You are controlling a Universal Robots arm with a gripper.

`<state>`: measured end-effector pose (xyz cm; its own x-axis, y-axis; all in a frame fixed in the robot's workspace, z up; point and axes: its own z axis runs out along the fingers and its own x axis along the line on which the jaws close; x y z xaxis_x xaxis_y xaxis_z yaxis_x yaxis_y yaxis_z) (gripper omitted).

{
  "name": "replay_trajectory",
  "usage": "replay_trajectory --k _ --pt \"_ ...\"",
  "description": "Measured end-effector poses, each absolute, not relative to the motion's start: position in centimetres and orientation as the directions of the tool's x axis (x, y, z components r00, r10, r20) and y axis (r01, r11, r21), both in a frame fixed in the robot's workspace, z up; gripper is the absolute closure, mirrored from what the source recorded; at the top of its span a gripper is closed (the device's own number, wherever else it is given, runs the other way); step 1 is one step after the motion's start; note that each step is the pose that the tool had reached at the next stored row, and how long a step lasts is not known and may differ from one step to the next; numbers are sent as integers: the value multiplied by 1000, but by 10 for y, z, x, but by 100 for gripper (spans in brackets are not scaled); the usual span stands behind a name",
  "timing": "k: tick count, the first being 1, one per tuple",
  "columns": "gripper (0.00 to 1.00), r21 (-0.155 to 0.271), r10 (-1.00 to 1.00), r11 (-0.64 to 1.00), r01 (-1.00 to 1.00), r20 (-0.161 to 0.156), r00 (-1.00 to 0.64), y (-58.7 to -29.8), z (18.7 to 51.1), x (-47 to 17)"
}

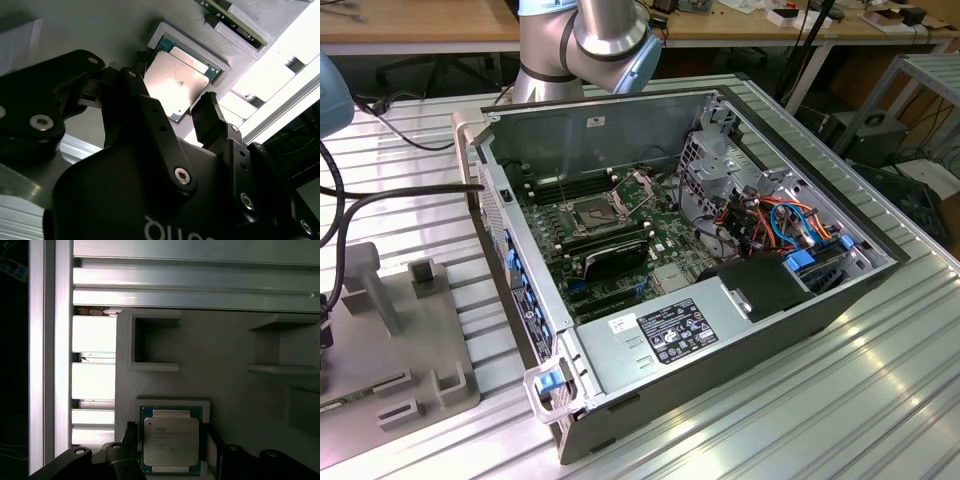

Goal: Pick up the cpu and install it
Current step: 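Pick up the cpu and move it towards the insertion slot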

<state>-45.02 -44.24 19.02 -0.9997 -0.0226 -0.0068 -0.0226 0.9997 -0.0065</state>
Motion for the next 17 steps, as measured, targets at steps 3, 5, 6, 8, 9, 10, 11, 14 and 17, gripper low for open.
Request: replay_trajectory --k 3,5,6,8,9,10,11,14,17 --pt "36 -6 -23 1000 -23 -7 -1000 -442 190 -450" --pt "36 -7 -24 1000 -24 -7 -1000 -442 191 -450" --pt "36 -7 -25 1000 -25 -7 -1000 -442 191 -450" --pt "36 -7 -26 1000 -26 -7 -1000 -442 192 -450" --pt "36 -7 -26 1000 -26 -7 -1000 -442 192 -450" --pt "36 -7 -27 1000 -27 -7 -1000 -442 192 -450" --pt "36 -6 -27 1000 -27 -7 -1000 -442 192 -450" --pt "36 -7 -27 1000 -27 -7 -1000 -442 192 -450" --pt "36 -7 -27 1000 -27 -7 -1000 -442 192 -450"
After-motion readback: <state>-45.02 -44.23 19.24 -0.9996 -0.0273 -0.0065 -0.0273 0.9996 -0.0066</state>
